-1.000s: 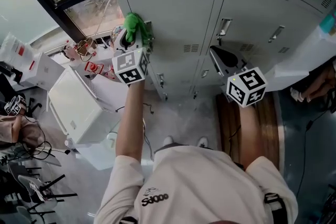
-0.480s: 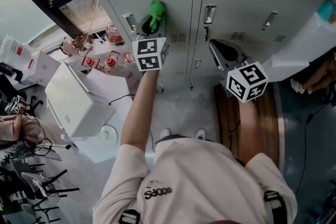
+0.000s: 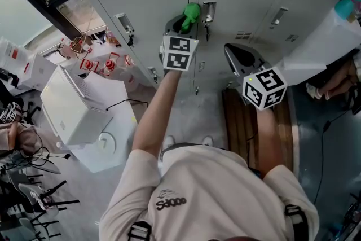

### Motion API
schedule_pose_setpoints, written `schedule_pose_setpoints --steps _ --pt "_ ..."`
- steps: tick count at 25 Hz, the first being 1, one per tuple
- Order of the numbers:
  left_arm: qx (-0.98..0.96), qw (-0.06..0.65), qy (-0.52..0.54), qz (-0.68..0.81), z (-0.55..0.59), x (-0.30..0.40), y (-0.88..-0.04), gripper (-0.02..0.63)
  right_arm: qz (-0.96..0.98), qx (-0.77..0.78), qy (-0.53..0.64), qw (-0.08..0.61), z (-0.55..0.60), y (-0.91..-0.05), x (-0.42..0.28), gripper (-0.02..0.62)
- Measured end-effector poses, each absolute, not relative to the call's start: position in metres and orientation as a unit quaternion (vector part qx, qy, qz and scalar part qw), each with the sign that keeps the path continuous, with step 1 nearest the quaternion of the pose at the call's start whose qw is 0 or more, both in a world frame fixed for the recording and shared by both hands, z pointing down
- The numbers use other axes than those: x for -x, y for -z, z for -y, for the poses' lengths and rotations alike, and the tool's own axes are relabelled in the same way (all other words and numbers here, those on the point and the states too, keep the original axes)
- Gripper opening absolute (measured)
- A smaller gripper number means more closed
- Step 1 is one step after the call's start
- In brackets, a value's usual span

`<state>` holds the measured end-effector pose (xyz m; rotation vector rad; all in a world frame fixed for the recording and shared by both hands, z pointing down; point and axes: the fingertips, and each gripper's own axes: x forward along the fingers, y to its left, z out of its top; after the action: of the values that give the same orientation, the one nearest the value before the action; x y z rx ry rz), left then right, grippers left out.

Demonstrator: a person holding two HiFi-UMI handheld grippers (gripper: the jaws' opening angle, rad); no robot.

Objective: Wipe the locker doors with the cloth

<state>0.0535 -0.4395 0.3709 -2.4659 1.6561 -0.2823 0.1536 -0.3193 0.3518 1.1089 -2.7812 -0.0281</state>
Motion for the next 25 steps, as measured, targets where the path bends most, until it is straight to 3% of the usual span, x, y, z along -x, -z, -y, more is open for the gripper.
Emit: schedule_pose_setpoints --steps 5,17,25 --pt "0.809 0.066 0.101 -0.576 0.437 -0.020 -0.388 0.081 0.930 -0.359 0.014 0.079 0.324 -0.347 -0.140 0.009" --pt "0.754 0.032 0.067 -0.653 0.407 0.149 -0.385 0.083 0.944 -0.330 -0.008 0.024 0.338 -0.324 -0.046 0.009" --pt "0.740 0.002 0.022 -0.672 0.407 0.150 -0.394 0.083 0.936 -0.351 -0.010 0.028 0.330 -0.330 -0.040 0.009"
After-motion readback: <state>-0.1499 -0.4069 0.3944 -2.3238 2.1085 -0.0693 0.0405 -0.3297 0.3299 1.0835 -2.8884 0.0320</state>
